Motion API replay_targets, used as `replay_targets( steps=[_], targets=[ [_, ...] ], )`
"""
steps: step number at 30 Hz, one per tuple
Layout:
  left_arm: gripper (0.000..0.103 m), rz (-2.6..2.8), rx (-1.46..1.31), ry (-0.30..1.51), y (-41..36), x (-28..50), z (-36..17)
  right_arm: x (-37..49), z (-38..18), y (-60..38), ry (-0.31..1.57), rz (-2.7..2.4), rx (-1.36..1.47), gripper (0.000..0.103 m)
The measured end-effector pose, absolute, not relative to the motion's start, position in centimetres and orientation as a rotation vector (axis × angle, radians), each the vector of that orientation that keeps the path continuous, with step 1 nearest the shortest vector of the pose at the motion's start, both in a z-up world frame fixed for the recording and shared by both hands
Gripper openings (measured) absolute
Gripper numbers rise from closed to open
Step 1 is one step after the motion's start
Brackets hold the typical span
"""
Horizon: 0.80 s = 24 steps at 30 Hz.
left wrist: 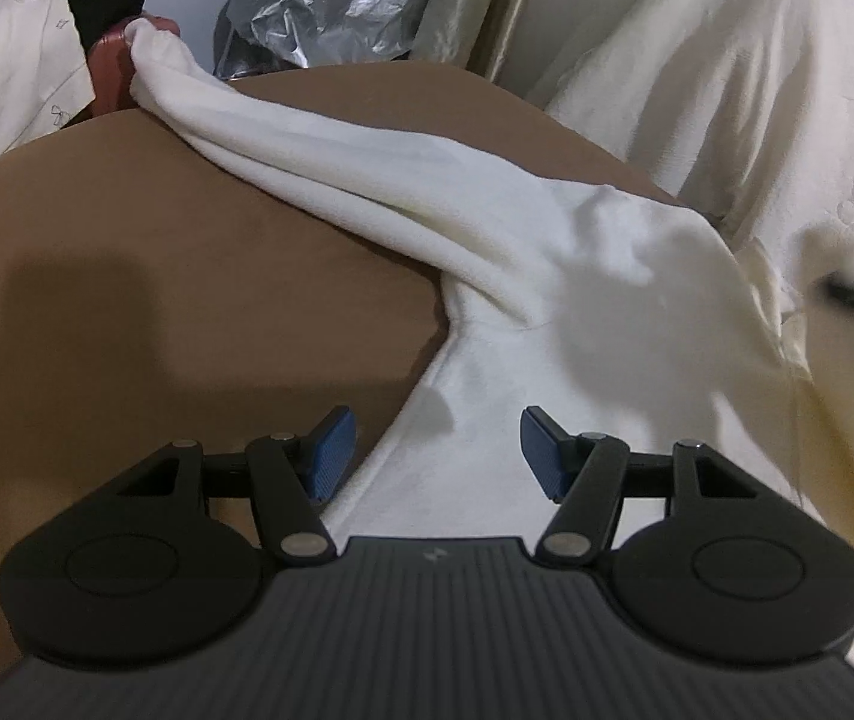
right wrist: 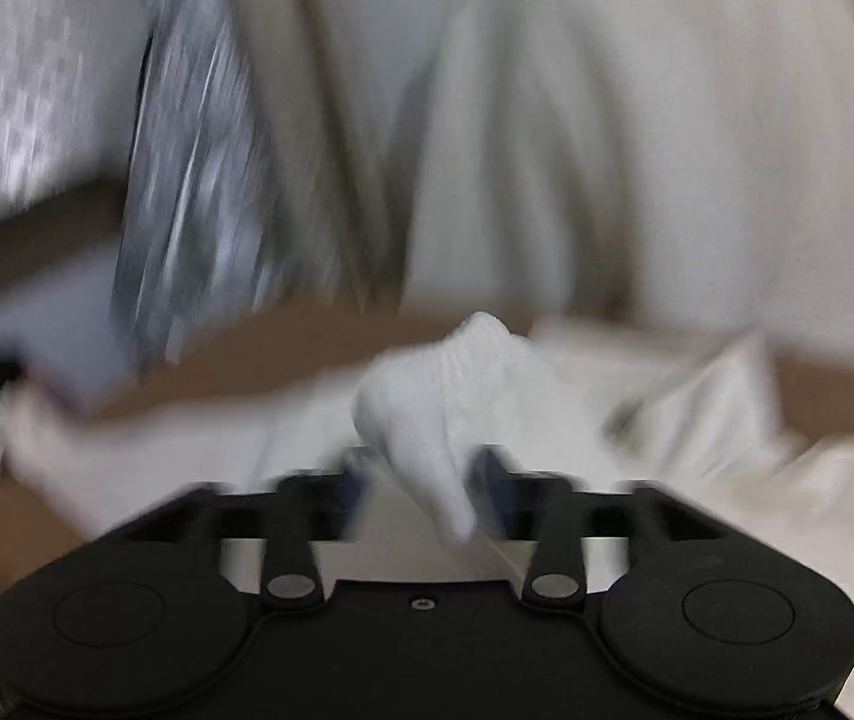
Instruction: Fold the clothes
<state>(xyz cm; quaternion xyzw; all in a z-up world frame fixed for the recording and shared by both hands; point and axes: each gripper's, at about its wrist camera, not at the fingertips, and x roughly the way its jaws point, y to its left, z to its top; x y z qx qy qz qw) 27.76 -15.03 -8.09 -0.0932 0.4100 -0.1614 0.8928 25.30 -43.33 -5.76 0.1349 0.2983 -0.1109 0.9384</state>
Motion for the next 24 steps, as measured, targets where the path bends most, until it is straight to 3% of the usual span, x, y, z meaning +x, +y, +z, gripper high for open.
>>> replay_targets(
  steps=[4, 6, 7, 11, 13, 15, 17, 24],
  targets=[
    [0.061, -0.322, -0.194, 0.868, -14.8, 28.1, -8.5, 21.2, -6.4, -43.3, 0.645, -0.149, 0.343, 0.062],
    [0.061, -0.329, -0.182, 0.865, -15.2, 27.9, -8.2, 17.7, -6.0, -43.2, 0.621, -0.139, 0.298, 0.081],
    [0.061, -0.334, -0.173, 0.860, -15.4, 27.7, -8.0, 15.9, -6.0, -43.4, 0.612, -0.138, 0.268, 0.083],
    [0.061, -0.317, -0.096, 0.842, -16.4, 27.3, -7.5, 12.9, -8.1, -45.5, 0.762, -0.209, 0.062, 0.084],
    [0.063, -0.303, -0.063, 0.853, -16.6, 27.3, -7.5, 12.5, -9.3, -47.8, 0.886, -0.175, 0.291, 0.084],
    [0.063, -0.294, -0.075, 0.887, -16.3, 27.4, -7.4, 11.9, -9.2, -49.1, 0.835, -0.036, 0.654, 0.083],
    [0.064, -0.304, -0.123, 0.881, -15.2, 27.4, -6.9, 12.8, -8.1, -47.5, 0.753, 0.098, 0.799, 0.083],
    [0.067, -0.177, -0.267, 0.896, -8.9, 31.5, -6.5, 19.6, -4.7, -36.2, 0.761, 0.225, 0.463, 0.083]
  ],
)
